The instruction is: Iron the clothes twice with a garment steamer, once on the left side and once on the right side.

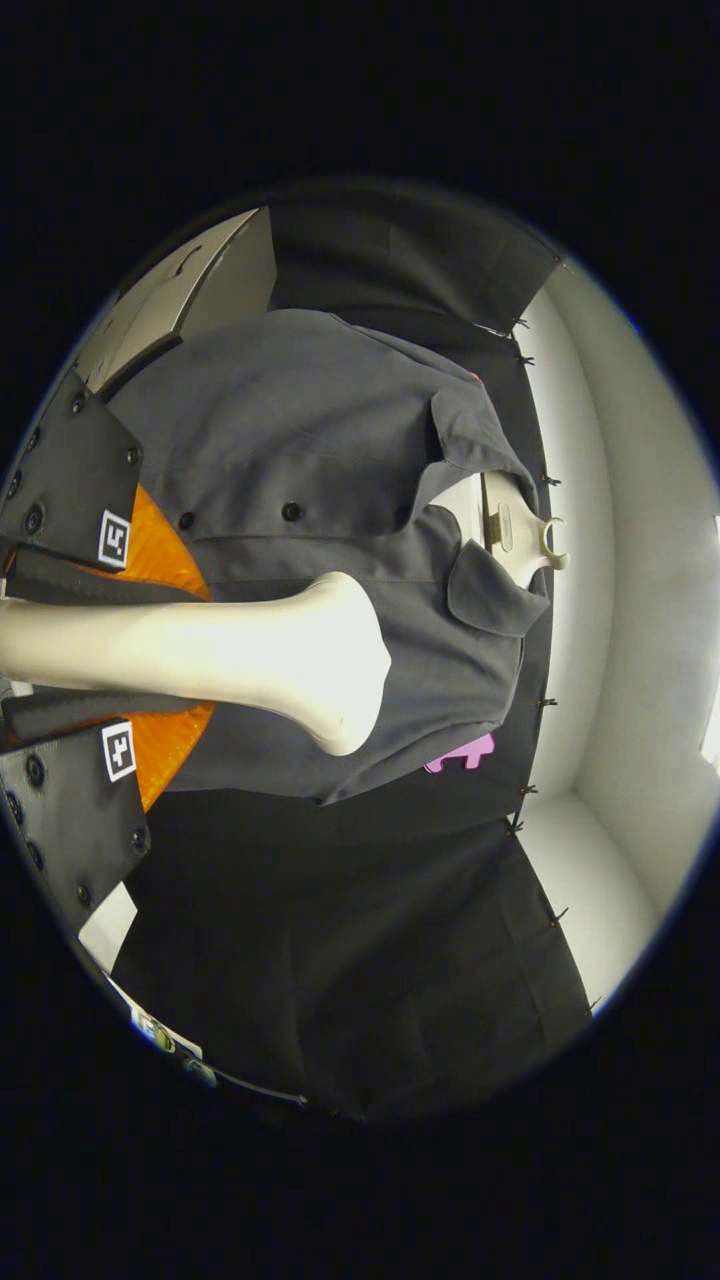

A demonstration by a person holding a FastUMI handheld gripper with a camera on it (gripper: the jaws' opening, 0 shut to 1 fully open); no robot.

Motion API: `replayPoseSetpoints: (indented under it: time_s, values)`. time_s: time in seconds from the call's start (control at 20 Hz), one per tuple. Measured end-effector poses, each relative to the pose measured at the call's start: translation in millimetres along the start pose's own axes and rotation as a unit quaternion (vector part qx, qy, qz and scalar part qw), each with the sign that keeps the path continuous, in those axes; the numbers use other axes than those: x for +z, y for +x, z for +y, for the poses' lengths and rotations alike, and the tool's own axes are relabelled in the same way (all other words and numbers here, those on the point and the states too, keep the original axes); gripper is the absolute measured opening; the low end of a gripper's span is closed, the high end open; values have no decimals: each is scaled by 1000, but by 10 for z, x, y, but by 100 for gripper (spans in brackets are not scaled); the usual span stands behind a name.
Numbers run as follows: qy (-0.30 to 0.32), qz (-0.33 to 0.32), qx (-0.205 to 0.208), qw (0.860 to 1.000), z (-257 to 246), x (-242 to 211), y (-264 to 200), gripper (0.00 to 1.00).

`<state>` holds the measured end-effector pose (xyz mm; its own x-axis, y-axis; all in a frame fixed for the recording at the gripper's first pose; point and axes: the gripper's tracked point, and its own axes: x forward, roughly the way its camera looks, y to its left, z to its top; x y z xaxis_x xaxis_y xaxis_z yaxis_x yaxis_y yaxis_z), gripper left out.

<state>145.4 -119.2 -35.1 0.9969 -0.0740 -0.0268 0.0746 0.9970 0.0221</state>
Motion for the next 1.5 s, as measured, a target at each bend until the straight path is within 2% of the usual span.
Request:
replayPoseSetpoints:
  time_s: [0.7,0.95,1.5]
  values:
    - [35,66,-34,997,-90,-860,-341,42]
    - [30,89,-45,995,-175,-1127,-505,42]
    - [33,164,-55,984,-263,-2006,-830,42]
